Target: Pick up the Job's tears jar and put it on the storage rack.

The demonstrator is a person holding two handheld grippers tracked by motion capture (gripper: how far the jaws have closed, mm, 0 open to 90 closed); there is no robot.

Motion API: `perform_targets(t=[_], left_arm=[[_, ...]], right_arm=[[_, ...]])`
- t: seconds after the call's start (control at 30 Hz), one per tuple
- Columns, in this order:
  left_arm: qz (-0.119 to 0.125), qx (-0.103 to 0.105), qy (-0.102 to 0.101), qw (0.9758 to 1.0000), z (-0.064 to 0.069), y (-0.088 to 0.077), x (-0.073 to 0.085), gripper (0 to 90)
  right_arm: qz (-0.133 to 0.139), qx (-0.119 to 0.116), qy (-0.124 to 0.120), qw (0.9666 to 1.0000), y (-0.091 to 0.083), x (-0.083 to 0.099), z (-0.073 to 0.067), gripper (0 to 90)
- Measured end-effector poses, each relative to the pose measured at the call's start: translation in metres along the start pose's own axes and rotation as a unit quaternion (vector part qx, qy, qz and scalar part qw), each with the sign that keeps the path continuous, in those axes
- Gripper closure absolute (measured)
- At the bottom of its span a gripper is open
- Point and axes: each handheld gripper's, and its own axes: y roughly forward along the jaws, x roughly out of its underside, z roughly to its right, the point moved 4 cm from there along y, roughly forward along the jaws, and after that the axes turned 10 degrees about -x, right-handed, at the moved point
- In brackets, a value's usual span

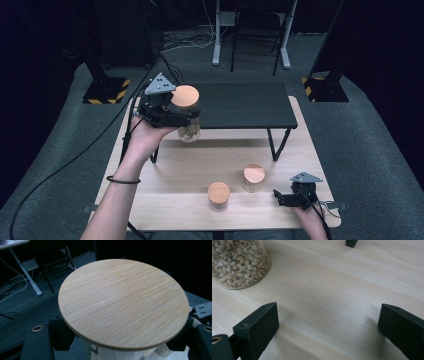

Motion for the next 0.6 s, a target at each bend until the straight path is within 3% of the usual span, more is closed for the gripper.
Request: perform_targets(t=[0.6], left_arm=[[-0.014,-0.046,-0.009,0.9988,-0.01,0.033,-0.016,25.0]], right_arm=[[0.0,-0.001,-0.002,1.0,0.0,0.0,0.0,2.4]])
